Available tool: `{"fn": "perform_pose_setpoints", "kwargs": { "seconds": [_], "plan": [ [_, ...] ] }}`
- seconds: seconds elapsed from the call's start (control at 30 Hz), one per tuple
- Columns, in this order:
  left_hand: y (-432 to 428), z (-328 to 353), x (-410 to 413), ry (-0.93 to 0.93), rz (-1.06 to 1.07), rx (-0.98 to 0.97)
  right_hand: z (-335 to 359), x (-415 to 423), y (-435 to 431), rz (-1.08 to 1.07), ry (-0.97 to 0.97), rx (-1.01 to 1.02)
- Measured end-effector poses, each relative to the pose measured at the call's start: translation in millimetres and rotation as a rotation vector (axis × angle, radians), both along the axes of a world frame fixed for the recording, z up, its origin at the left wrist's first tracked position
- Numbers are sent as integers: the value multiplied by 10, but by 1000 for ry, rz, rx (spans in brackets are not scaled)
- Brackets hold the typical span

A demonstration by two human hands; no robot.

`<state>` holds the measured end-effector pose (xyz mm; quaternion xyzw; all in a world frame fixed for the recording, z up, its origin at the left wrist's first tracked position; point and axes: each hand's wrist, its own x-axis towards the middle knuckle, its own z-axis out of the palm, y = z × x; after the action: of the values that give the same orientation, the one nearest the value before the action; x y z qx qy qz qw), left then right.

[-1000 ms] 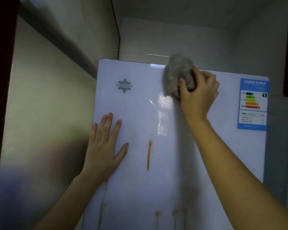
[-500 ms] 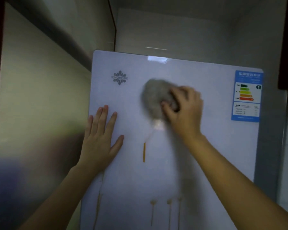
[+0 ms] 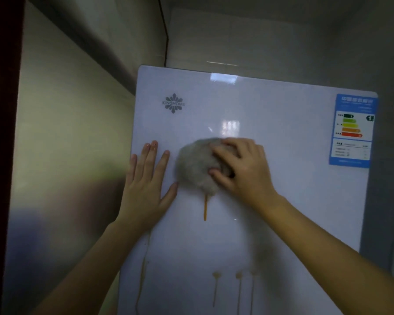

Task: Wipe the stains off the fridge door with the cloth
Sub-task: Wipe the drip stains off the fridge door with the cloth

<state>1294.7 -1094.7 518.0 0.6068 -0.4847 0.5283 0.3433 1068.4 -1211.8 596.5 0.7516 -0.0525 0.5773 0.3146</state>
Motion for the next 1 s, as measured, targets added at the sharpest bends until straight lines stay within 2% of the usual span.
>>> {"fn": "perform_pose_setpoints", "kwargs": {
  "seconds": [0.13,0.2,0.27,0.37,0.43,0.5,0.67,0.73,0.83,0.93,1.0],
  "plan": [
    [-5,-1,0,8,5,2,330,-235,-173,64,-429,295],
    [-7,-2,-8,12,6,7,321,-216,-159,91,-495,386],
    [-5,-3,-12,15,3,10,158,-142,-91,67,-399,354],
    [14,0,-24,9,0,6,-285,-95,-19,2,-104,147],
    [31,9,-30,9,1,19,-533,-181,-63,-28,20,71],
    [43,11,-32,13,9,36,-644,-354,-166,-20,-29,102],
    [53,15,-26,18,34,57,-319,-572,-315,54,-477,390],
    [42,10,-35,16,30,45,-100,-389,-215,102,-563,458],
    [21,8,-29,7,14,24,-42,20,12,98,-478,411],
    [8,4,-18,-14,5,-9,-371,259,189,70,-273,314],
    [-2,5,-12,-18,4,-15,-651,205,186,60,-214,293]
  ]
}}
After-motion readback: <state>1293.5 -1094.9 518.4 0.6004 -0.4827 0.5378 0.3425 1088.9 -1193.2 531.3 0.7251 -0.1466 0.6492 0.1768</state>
